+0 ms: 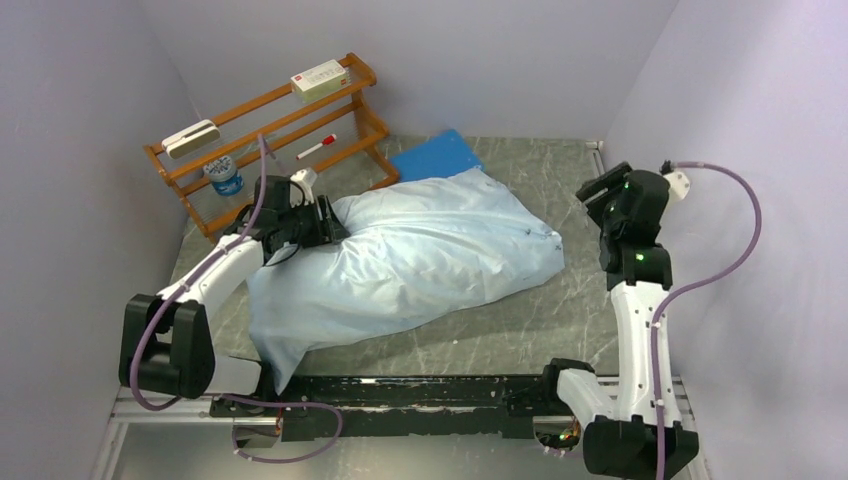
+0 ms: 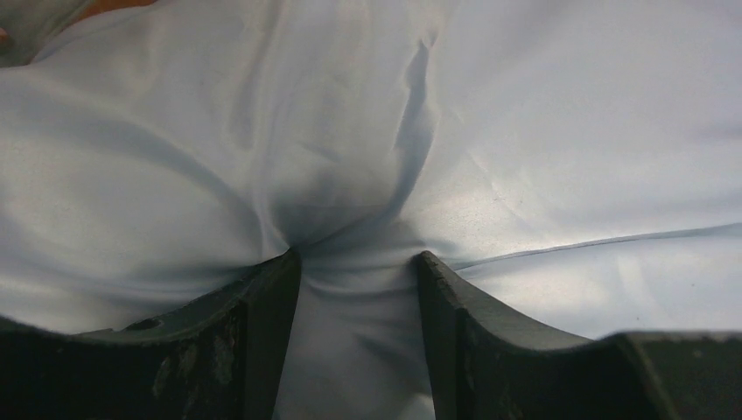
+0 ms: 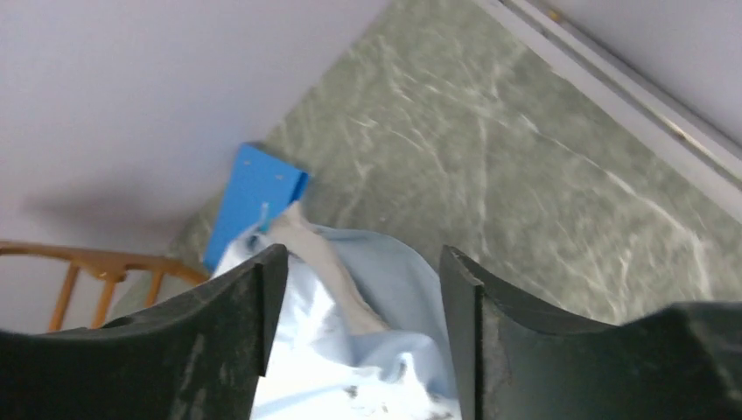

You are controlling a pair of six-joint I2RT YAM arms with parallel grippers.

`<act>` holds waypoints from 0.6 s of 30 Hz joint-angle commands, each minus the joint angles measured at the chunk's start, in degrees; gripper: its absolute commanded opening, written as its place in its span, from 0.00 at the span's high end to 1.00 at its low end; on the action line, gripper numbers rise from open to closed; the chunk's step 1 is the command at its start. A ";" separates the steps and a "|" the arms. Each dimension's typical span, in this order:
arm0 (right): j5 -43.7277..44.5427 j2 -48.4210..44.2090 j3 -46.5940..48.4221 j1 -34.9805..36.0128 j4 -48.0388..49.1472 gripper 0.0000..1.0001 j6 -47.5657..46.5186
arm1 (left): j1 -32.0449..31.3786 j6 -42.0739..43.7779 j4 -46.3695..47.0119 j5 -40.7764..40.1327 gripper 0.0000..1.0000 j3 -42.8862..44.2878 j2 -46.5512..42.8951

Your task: Put the pillow into the pillowcase

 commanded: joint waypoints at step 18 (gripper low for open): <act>-39.82 28.83 -2.88 11.88 21.91 0.40 -3.51 | -2.48 -0.88 -15.92 -6.26 0.39 7.67 -17.62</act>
